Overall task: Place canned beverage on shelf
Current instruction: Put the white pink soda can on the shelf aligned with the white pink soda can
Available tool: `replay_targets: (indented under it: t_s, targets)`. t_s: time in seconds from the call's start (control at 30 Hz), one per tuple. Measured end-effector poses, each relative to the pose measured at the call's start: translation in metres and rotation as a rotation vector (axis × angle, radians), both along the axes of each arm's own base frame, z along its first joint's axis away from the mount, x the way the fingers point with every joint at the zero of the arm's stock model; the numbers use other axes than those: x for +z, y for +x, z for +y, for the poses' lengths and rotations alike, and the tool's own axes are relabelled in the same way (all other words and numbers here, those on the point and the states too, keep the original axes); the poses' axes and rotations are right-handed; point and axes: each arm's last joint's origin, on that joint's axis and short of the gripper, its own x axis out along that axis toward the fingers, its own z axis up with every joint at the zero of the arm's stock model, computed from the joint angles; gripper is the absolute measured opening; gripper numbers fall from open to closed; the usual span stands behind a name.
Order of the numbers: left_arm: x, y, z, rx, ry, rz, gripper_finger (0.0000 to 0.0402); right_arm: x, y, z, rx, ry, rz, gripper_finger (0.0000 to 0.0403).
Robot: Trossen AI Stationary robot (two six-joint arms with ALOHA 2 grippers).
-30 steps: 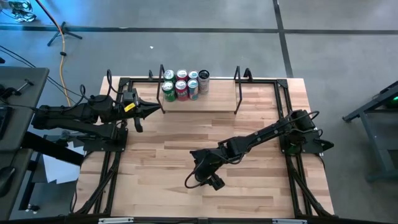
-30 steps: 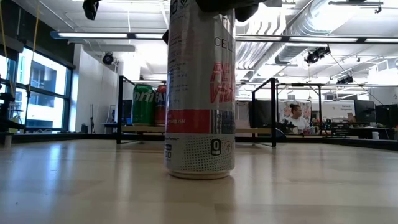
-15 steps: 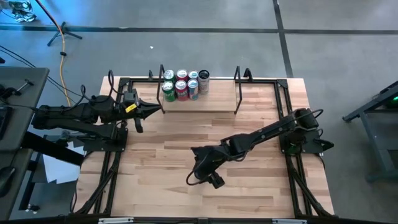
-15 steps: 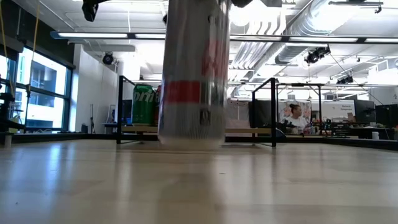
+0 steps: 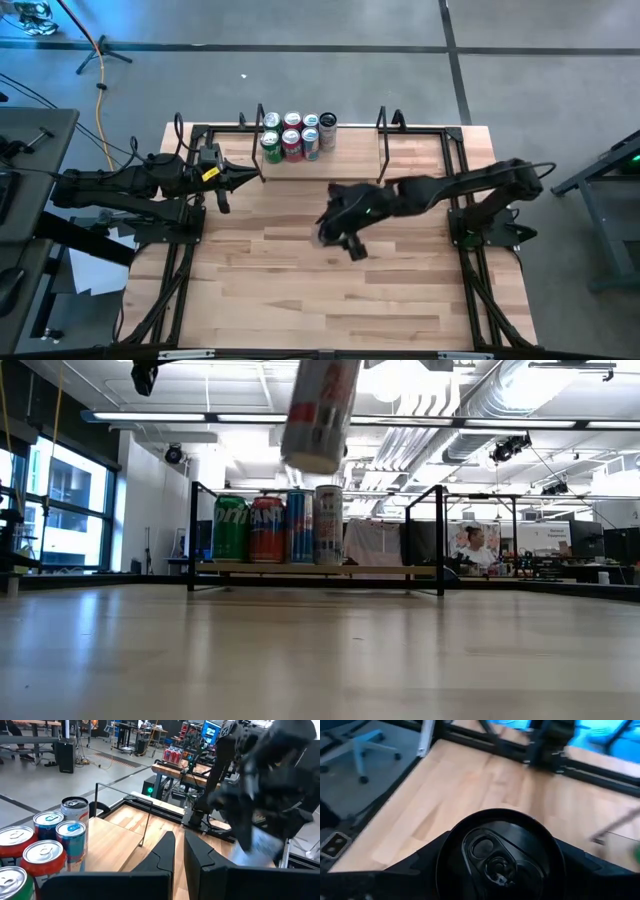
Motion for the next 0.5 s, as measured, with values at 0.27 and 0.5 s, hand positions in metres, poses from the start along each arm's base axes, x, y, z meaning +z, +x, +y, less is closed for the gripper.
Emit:
replay_targets:
  t_s: [0.27, 0.5]
  targets:
    - [0.001, 0.0, 0.0, 0.001, 0.0, -0.008, 0.0003, 0.041, -0.04, -0.036, -0.132, -0.04, -0.059, 0.0254]
    - [0.001, 0.0, 0.0, 0.0, 0.0, -0.009, 0.0003, 0.066, -0.079, -0.055, -0.252, -0.075, -0.077, 0.0254]
